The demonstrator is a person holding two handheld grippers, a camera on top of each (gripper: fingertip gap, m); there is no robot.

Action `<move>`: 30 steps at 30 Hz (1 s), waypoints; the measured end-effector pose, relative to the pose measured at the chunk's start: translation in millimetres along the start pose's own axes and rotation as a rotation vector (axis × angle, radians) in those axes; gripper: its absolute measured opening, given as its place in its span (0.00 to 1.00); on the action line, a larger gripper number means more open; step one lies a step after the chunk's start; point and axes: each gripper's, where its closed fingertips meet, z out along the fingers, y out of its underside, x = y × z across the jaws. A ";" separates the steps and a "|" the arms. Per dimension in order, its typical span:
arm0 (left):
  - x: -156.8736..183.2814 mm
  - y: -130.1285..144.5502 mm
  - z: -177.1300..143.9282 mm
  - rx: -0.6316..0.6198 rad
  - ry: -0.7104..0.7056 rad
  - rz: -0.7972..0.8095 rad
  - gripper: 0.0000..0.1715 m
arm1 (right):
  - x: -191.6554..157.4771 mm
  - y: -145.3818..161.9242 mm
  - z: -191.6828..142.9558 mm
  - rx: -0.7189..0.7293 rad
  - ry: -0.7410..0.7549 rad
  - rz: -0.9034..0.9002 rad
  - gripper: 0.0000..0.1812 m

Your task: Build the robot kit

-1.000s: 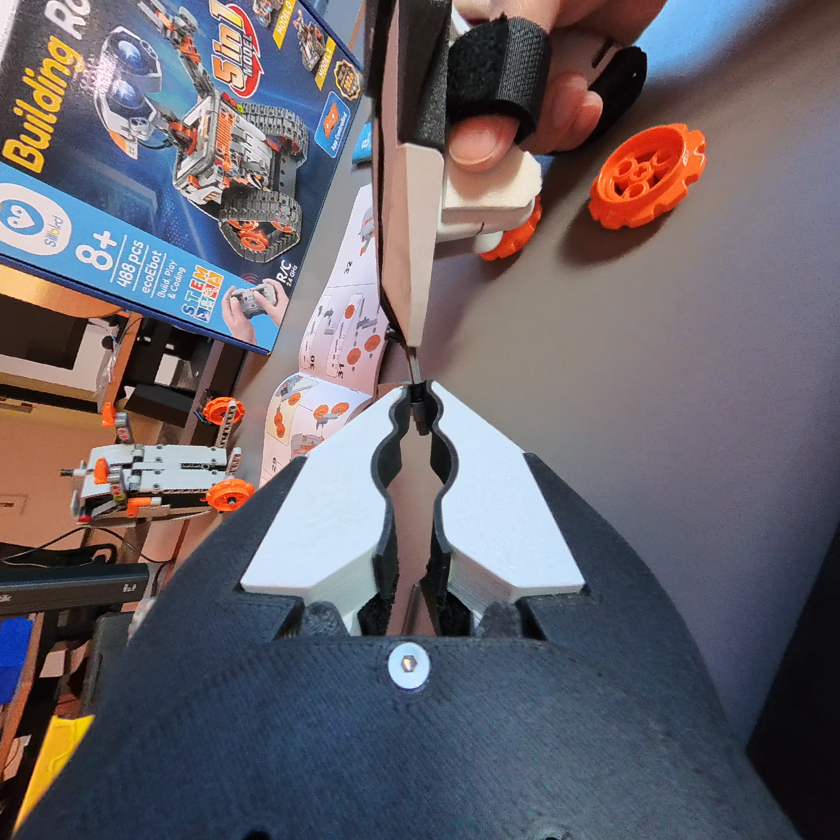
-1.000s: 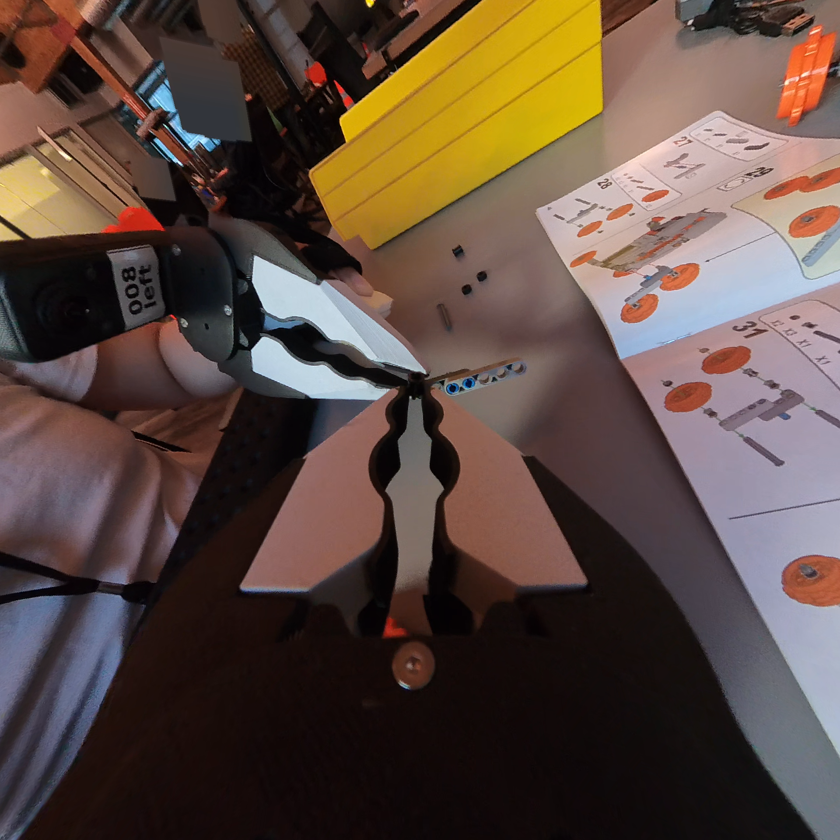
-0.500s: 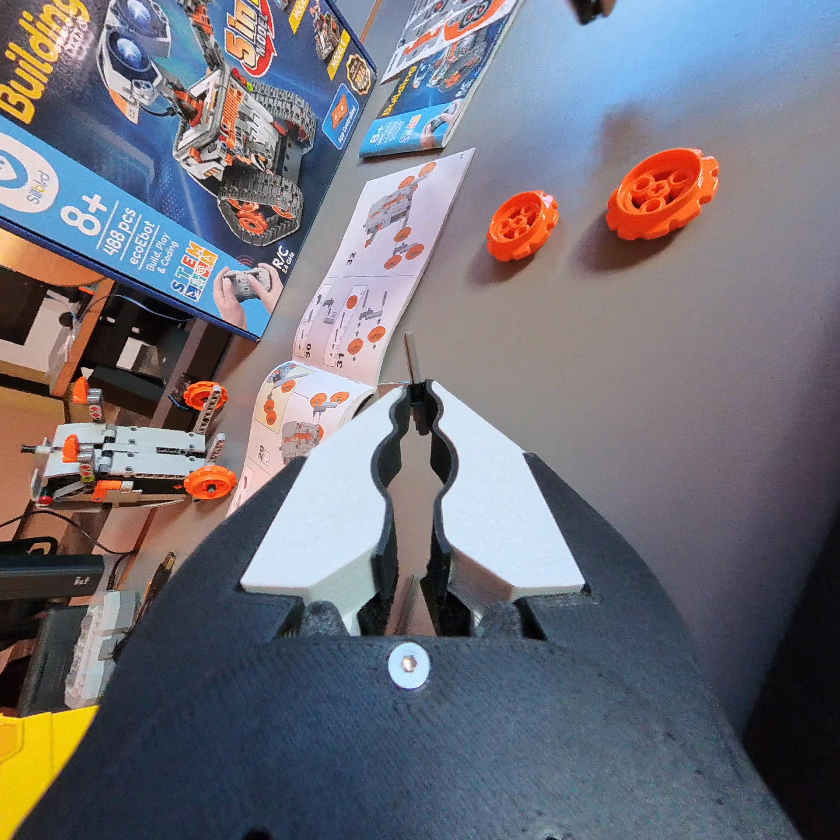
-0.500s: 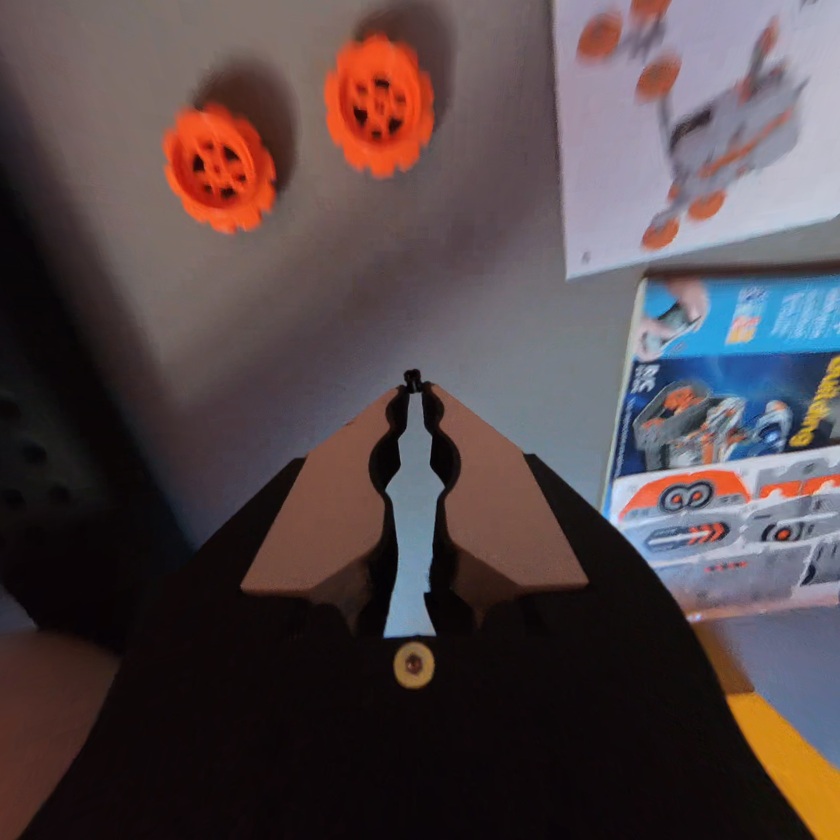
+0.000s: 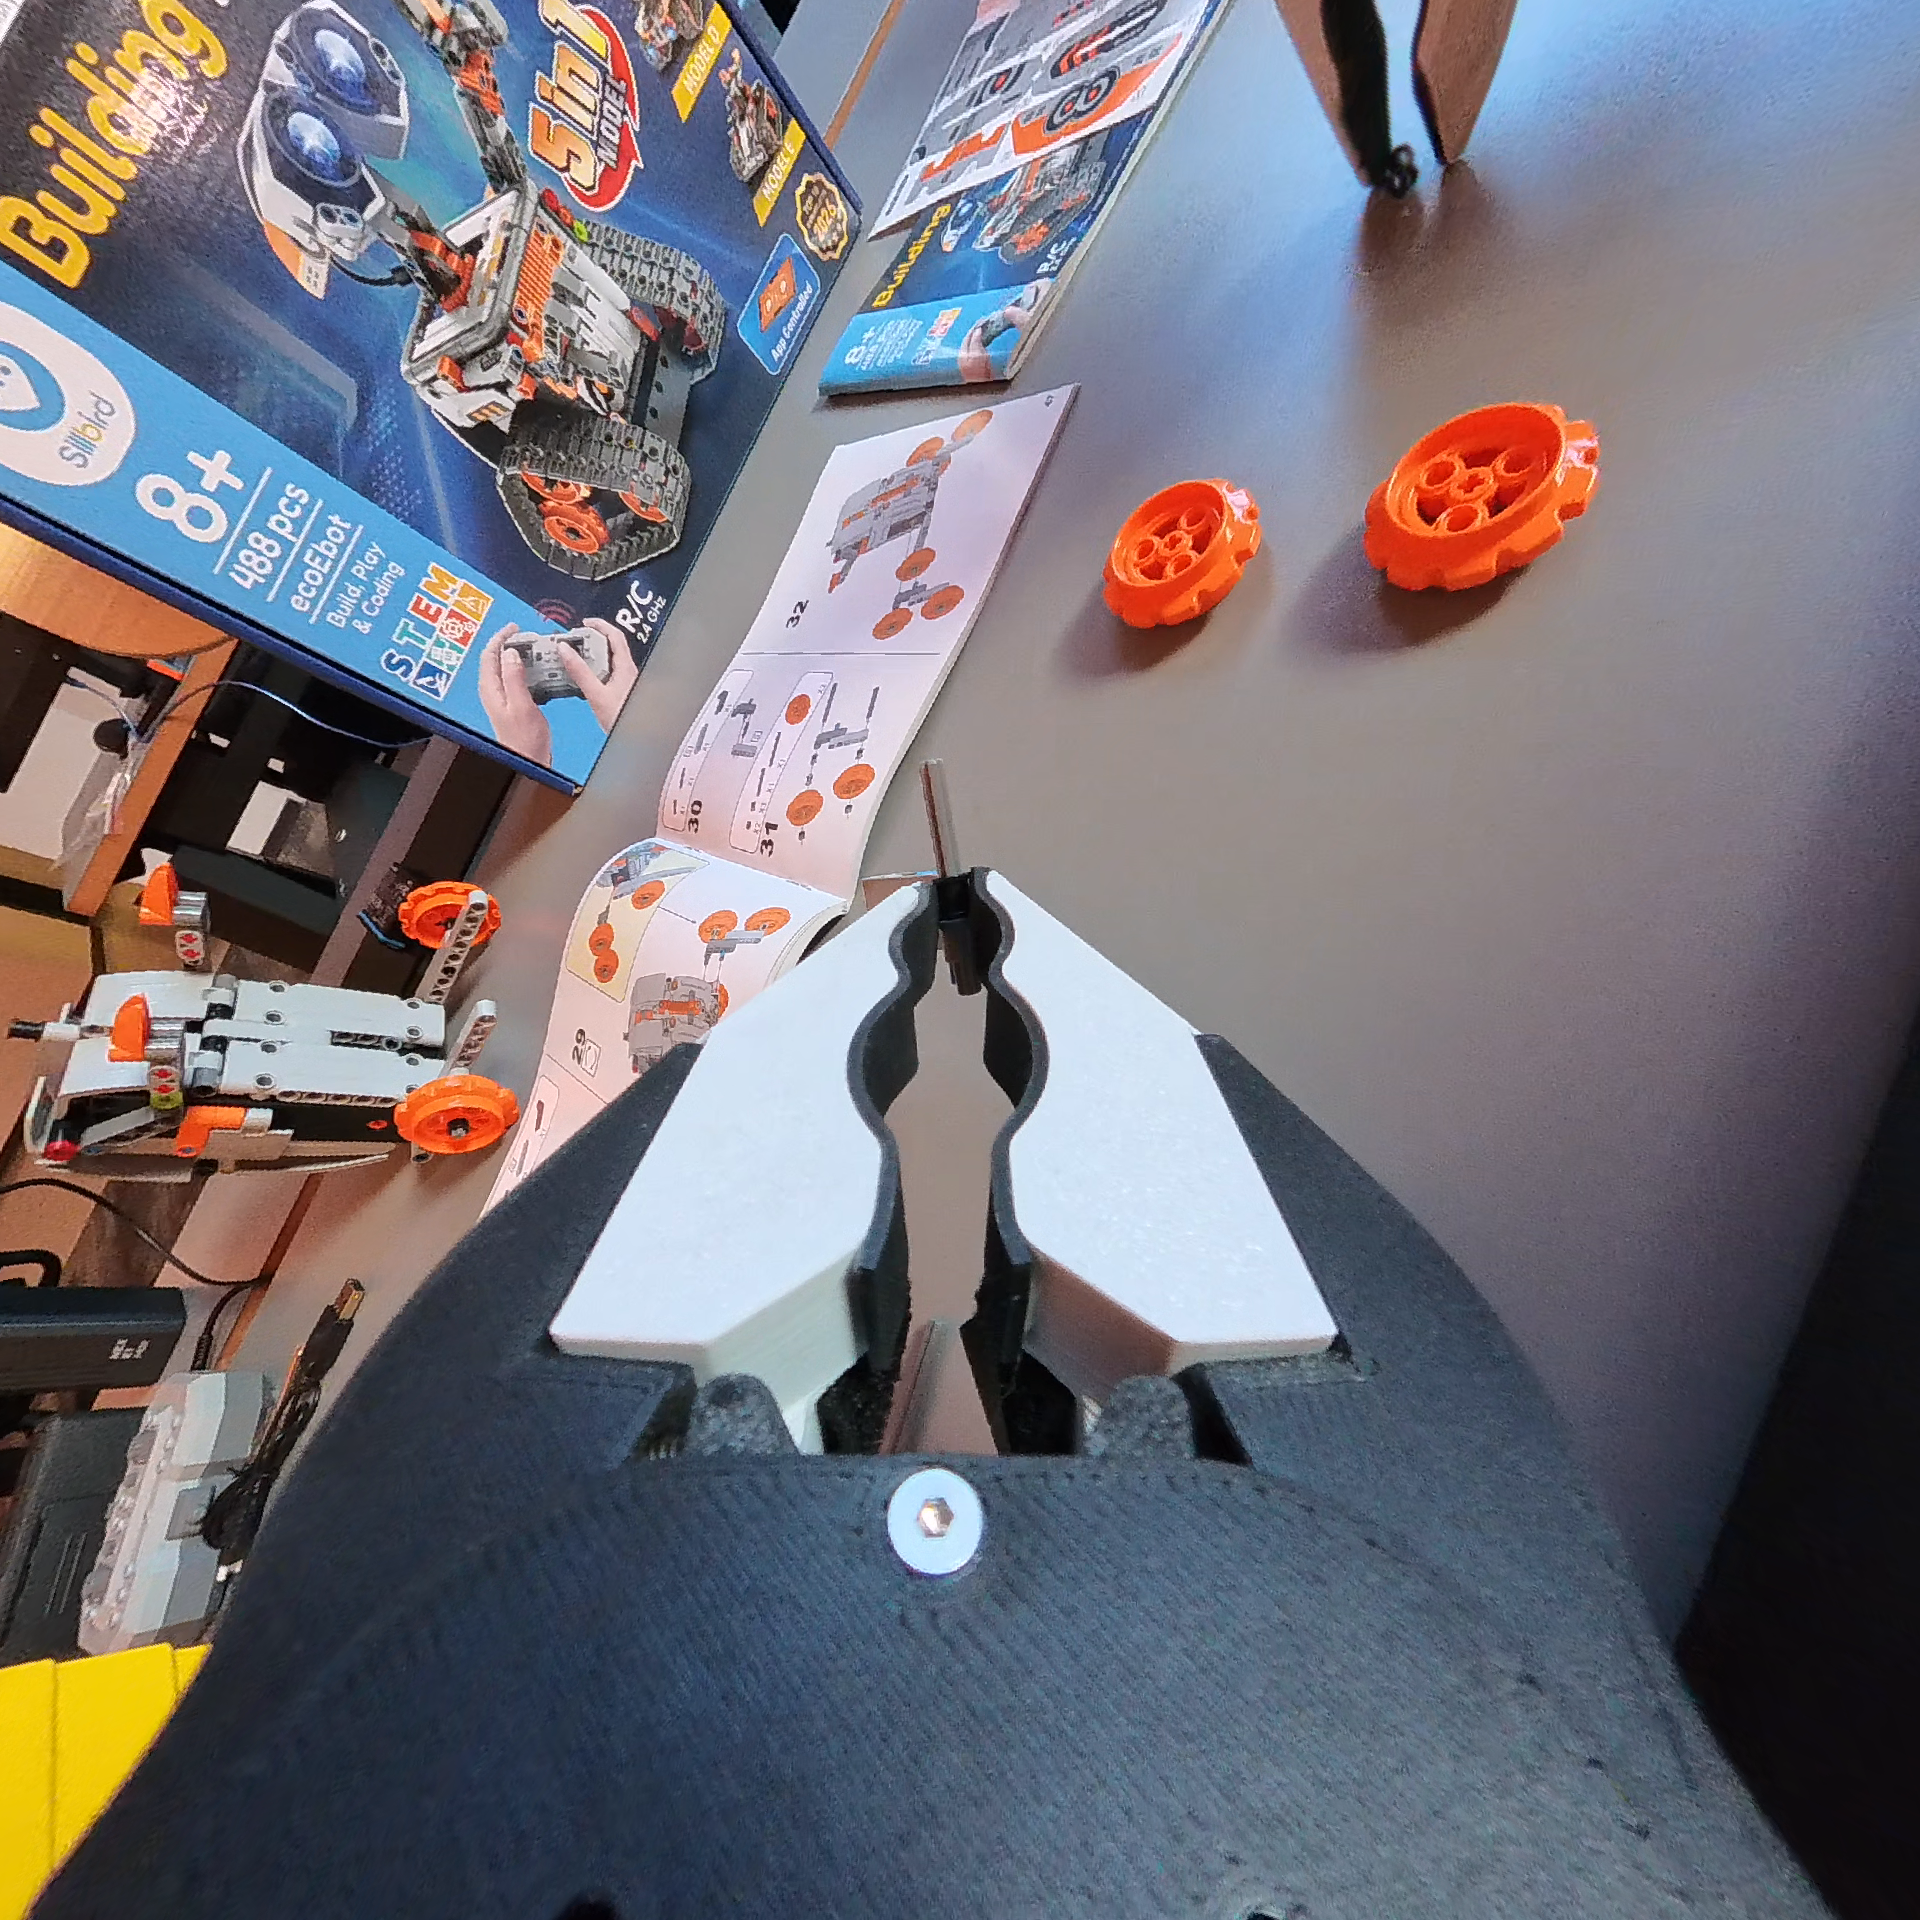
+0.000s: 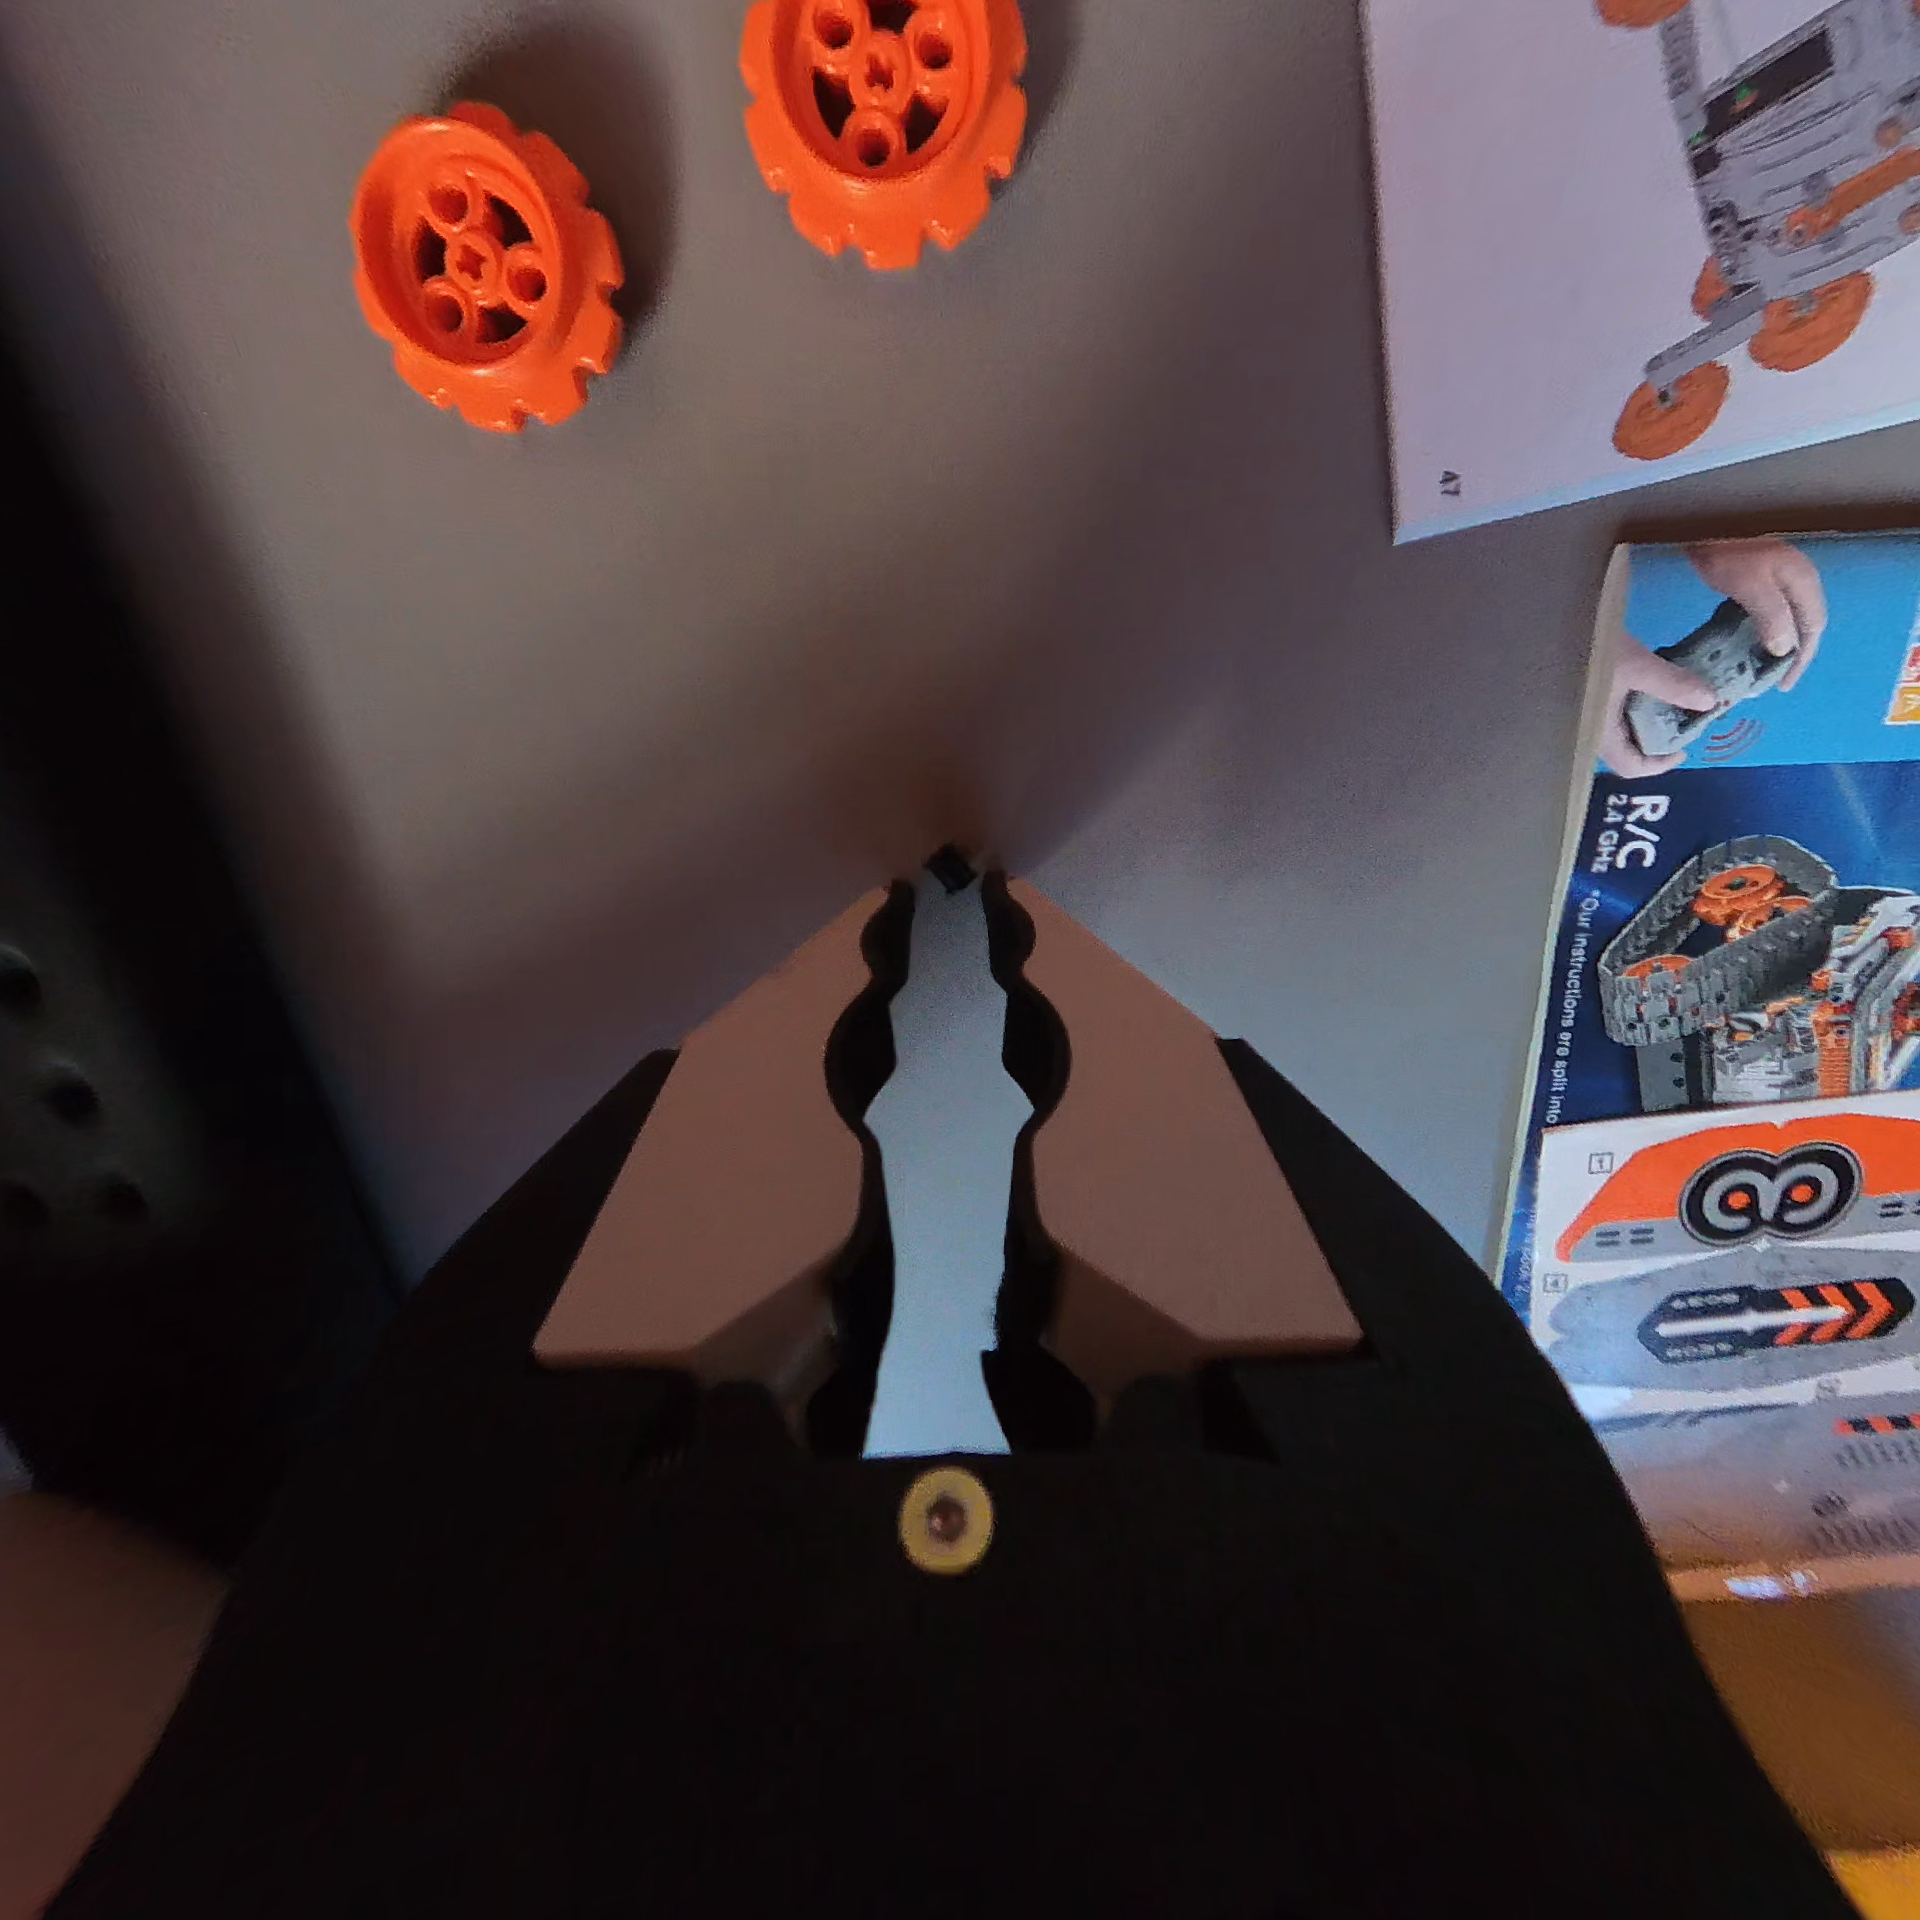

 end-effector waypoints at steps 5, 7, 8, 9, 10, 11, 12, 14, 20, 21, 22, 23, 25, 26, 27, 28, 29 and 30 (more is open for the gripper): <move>-0.1 -1.3 -0.9 0.008 0.004 -0.006 0.01 | 0.6 0.1 -2.3 0.344 0.024 -0.007 0.10; 0.4 -1.9 -0.7 0.013 0.012 -0.014 0.02 | 2.4 3.3 -4.3 0.460 0.034 -0.021 0.11; 0.8 -2.1 -0.5 0.014 0.015 -0.016 0.01 | 5.1 4.7 -5.5 0.497 0.037 -0.033 0.12; 1.2 -2.4 -0.4 0.016 0.017 -0.015 0.01 | 8.4 5.0 -6.2 0.517 0.032 -0.051 0.14; 1.6 -2.6 -0.3 0.016 0.019 -0.014 0.02 | 15.6 3.9 -7.0 0.526 0.045 -0.075 0.14; 2.2 -2.9 -0.1 0.017 0.021 -0.013 0.02 | 21.9 2.0 -7.7 0.532 0.056 -0.114 0.14; 2.9 -2.8 0.1 0.015 0.024 -0.011 0.01 | 24.0 -1.1 -7.7 0.541 0.040 -0.158 0.15; 2.7 -2.7 0.0 0.012 0.019 -0.004 0.02 | 19.7 -8.8 -5.7 0.572 -0.070 -0.197 0.16; 0.7 0.5 0.8 -0.007 0.001 0.003 0.02 | 20.6 -16.8 0.1 0.556 -0.178 -0.263 0.12; 0.7 1.2 1.5 -0.010 0.003 0.000 0.02 | 20.1 -17.5 0.3 0.556 -0.186 -0.269 0.12; 0.7 2.1 2.3 -0.014 0.005 -0.004 0.02 | 19.2 -18.8 0.6 0.557 -0.184 -0.285 0.11; 0.8 3.0 3.0 -0.018 0.007 -0.006 0.01 | 16.7 -19.8 1.1 0.557 -0.187 -0.304 0.10; 1.1 3.9 4.1 -0.021 0.008 -0.004 0.02 | 12.8 -21.2 1.9 0.555 -0.199 -0.322 0.09; 1.0 4.2 4.4 -0.023 0.009 -0.005 0.02 | 11.8 -21.3 2.1 0.553 -0.205 -0.324 0.09; 1.1 4.5 4.8 -0.025 0.009 -0.006 0.02 | 11.2 -21.2 2.2 0.553 -0.209 -0.325 0.08; 0.9 5.0 5.1 -0.028 0.009 -0.007 0.02 | 10.2 -20.6 2.4 0.550 -0.218 -0.326 0.04; 0.6 5.3 5.2 -0.029 0.007 -0.007 0.02 | 10.0 -20.3 2.5 0.547 -0.223 -0.321 0.03; 0.2 5.3 4.9 -0.028 0.006 -0.008 0.01 | 11.0 -20.5 2.4 0.547 -0.219 -0.311 0.03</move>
